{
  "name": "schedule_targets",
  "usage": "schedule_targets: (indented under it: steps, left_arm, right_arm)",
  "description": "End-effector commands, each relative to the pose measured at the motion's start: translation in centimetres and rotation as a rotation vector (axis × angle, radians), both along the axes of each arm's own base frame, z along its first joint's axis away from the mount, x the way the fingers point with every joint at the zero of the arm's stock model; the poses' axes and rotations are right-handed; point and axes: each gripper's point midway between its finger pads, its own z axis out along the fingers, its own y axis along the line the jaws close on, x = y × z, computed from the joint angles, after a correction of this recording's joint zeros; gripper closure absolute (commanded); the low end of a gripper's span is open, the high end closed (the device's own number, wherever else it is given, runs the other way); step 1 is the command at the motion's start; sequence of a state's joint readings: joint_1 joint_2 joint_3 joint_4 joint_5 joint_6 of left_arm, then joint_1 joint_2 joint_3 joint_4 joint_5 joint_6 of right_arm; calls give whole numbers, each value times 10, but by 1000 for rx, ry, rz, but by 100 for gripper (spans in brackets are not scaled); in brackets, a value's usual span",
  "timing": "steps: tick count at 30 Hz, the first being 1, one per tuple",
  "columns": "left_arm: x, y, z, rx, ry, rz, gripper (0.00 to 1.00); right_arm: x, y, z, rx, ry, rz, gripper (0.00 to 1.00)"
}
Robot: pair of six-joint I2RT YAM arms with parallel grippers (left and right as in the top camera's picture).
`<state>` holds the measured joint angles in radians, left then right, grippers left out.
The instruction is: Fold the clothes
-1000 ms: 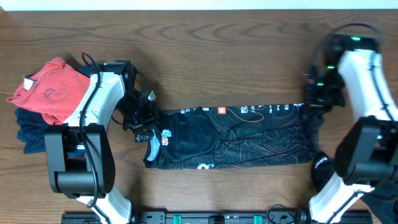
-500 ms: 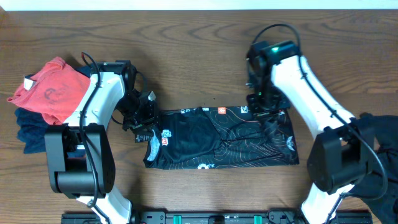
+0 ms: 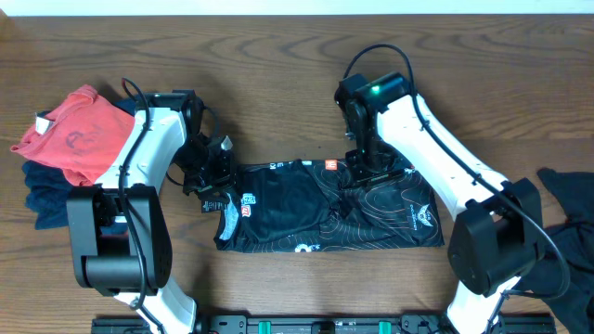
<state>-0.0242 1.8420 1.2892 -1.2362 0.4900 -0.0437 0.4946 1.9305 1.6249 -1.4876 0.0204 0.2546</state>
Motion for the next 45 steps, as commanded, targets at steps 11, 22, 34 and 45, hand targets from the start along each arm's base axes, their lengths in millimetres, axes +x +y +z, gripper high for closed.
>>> schedule_targets:
  steps: [11, 22, 34, 45]
  left_arm:
    - [6, 2, 9, 4, -44, -13, 69]
    - [6, 2, 9, 4, -44, -13, 69]
    - [6, 2, 9, 4, -44, -13, 69]
    - [7, 2, 8, 4, -48, -12, 69]
  right_arm:
    - [1, -37, -47, 24, 24, -91, 53]
    - [3, -37, -94, 48, -43, -83, 55]
    - [-18, -1, -91, 264, 60, 95, 98]
    - [-80, 34, -74, 407, 265, 393, 90]
